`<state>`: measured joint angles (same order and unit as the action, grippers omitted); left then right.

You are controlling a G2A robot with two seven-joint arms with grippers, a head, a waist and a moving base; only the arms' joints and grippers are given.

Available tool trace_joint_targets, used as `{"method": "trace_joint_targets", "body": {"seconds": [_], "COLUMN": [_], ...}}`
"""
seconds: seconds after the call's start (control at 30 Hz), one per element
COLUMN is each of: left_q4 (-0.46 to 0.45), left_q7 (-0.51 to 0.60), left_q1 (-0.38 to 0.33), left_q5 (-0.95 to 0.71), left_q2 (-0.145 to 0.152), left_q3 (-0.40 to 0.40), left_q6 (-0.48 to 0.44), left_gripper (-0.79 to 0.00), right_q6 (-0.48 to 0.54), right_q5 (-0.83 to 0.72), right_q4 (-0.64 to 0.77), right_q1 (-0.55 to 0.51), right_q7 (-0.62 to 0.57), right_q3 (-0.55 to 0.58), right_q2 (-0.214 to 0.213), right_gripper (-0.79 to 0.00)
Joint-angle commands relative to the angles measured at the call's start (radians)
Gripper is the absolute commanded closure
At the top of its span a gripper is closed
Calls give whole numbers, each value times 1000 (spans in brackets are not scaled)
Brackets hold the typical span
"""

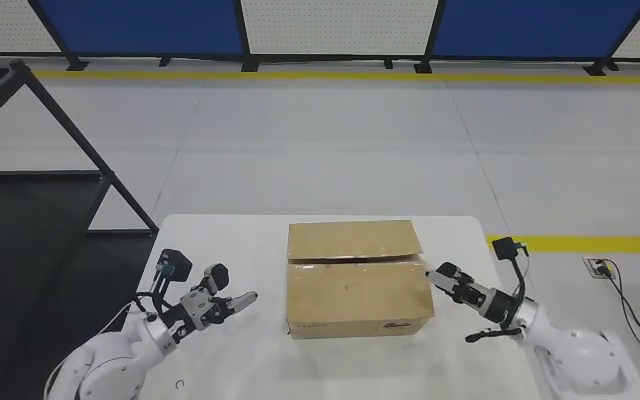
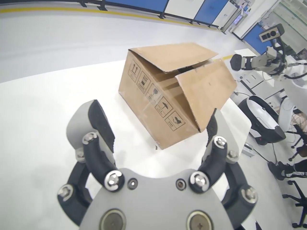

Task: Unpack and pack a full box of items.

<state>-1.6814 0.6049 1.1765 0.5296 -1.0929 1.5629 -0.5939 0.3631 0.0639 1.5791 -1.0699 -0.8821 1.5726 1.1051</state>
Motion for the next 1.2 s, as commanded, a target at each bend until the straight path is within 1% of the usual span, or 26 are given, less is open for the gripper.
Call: {"method": "trace_joint_targets", "body": {"seconds": [0.0,0.17,0.23,0.33,0.4,0.6,0.7,0.8,0.93,1.17], "left_q4": [21,79,88,89,89,89,89,89,89,89], "left_q7": [41,135,150,152,152,152,152,152,152,152], "left_q1": [-27,-96,-113,-115,-115,-115,-115,-115,-115,-115], "left_q5": [-49,-184,-196,-194,-194,-194,-194,-194,-194,-194], "left_q2": [1,3,4,4,4,4,4,4,4,4], "left_q3": [-21,-65,-73,-74,-74,-74,-74,-74,-74,-74], "left_q6": [-2,12,25,27,27,27,27,27,27,27], "left_gripper": [-785,-785,-785,-785,-785,-785,-785,-785,-785,-785], "right_q6": [25,61,79,91,100,166,190,177,169,223], "right_q5": [-19,-53,-100,-134,-167,-341,-411,-456,-495,-405], "right_q4": [-43,-137,-165,-202,-225,-288,-303,-269,-174,-13], "right_q1": [28,90,109,140,159,200,211,203,159,37], "right_q7": [-20,-49,-83,-154,-181,-333,-384,-398,-406,-353], "right_q3": [-13,-38,-50,-69,-78,-92,-89,-90,-86,-82], "right_q2": [-1,-3,-4,-7,-8,-14,-19,-27,-47,-98], "right_gripper": [-785,-785,-785,-785,-785,-785,-785,-785,-785,-785]}}
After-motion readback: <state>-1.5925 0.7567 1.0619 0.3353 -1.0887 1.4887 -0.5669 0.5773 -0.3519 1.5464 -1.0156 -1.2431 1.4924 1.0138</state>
